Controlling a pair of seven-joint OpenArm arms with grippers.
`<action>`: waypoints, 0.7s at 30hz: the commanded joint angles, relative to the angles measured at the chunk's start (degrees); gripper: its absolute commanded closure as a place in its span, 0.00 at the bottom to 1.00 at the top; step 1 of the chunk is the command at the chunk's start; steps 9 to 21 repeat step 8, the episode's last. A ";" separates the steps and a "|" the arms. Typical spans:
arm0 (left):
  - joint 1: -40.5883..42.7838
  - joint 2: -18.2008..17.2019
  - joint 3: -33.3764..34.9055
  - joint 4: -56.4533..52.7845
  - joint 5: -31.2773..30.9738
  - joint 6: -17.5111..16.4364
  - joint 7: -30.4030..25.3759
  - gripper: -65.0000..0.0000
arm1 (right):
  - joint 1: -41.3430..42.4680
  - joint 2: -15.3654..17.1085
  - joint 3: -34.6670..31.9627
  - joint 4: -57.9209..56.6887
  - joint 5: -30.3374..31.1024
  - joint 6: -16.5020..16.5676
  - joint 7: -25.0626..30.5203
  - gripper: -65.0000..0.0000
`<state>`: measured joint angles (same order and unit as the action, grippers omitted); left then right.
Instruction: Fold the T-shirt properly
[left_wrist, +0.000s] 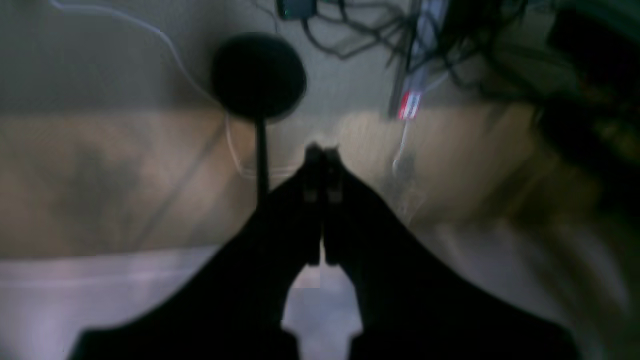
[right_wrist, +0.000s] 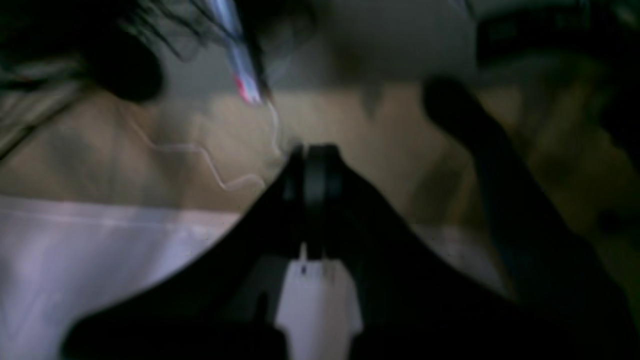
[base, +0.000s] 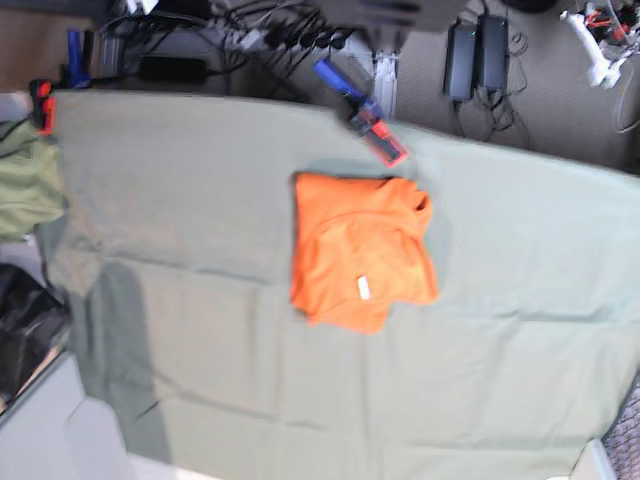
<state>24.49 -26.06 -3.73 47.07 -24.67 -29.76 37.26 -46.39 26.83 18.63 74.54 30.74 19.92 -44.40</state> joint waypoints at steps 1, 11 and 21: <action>-2.75 -0.42 2.03 -3.41 -0.35 -0.24 -2.43 1.00 | 0.96 0.87 -0.17 -1.49 -0.83 4.72 -0.52 1.00; -15.98 5.84 10.82 -15.96 1.97 2.60 -5.27 1.00 | 10.93 -0.42 -1.75 -13.38 -3.72 4.44 -2.38 1.00; -15.98 5.84 10.82 -15.96 1.97 2.60 -5.27 1.00 | 10.93 -0.42 -1.75 -13.38 -3.72 4.44 -2.38 1.00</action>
